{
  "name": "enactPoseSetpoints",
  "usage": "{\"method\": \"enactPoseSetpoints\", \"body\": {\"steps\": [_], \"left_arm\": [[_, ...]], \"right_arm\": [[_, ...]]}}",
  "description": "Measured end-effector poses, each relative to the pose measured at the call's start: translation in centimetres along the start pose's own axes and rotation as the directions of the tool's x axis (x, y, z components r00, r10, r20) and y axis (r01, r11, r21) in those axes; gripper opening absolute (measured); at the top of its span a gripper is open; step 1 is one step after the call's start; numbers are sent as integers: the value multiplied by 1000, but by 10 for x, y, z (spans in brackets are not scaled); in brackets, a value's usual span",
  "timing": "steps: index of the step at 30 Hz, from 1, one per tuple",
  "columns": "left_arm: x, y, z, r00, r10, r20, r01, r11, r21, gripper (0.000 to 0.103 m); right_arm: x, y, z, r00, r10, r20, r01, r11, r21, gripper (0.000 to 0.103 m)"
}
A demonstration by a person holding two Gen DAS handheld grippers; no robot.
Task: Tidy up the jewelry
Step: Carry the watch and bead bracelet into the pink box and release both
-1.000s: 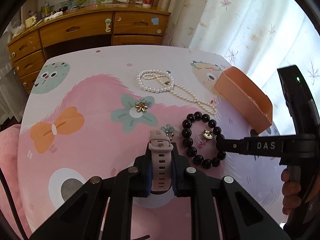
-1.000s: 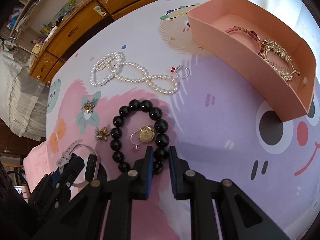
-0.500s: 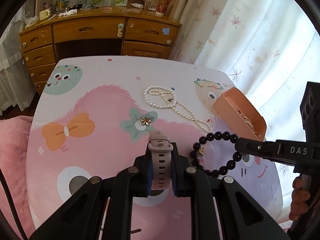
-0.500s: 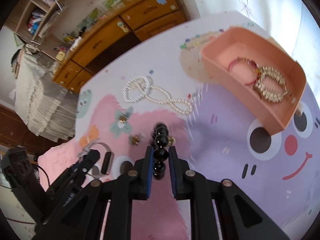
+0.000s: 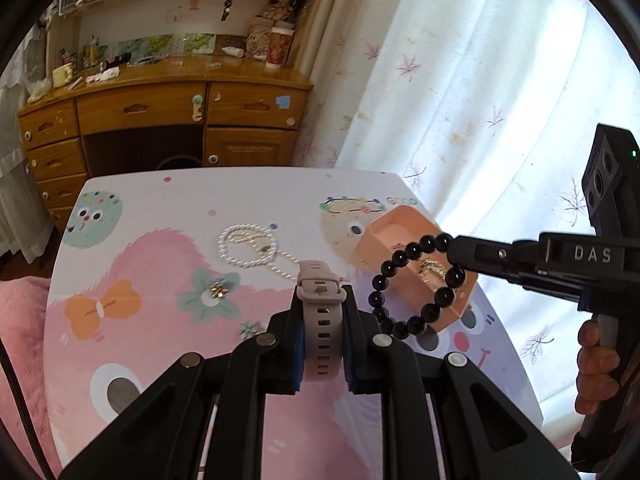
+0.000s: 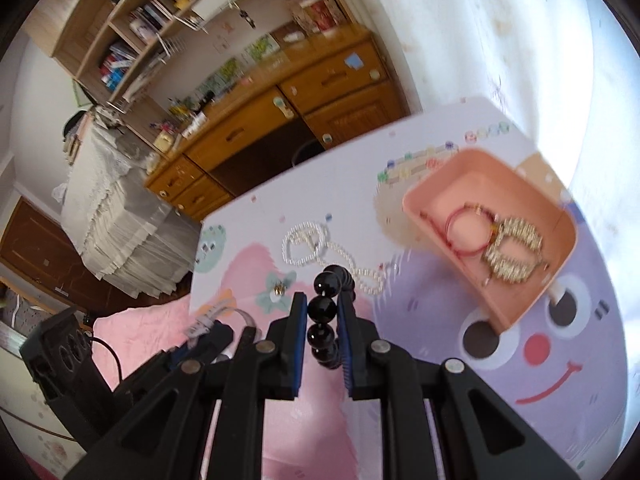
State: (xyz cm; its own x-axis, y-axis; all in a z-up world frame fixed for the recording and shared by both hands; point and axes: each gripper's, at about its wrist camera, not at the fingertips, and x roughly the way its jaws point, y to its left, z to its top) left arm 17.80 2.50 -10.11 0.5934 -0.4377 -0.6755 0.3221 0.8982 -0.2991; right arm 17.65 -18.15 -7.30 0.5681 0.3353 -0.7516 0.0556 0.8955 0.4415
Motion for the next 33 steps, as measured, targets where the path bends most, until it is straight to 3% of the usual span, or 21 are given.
{"method": "enactPoseSetpoints", "body": {"steps": [15, 25, 33], "left_arm": [[23, -91, 18, 996, -62, 63, 60, 998, 28, 13], [67, -140, 20, 996, -78, 45, 75, 995, 67, 13], [108, -164, 24, 995, -98, 16, 97, 994, 54, 13]], "right_arm": [[-61, -40, 30, 982, -58, 182, 93, 978, -186, 15], [-73, -69, 44, 956, -136, 260, 218, 922, -321, 15], [-63, -92, 51, 946, -189, 265, 284, 876, -390, 15]]}}
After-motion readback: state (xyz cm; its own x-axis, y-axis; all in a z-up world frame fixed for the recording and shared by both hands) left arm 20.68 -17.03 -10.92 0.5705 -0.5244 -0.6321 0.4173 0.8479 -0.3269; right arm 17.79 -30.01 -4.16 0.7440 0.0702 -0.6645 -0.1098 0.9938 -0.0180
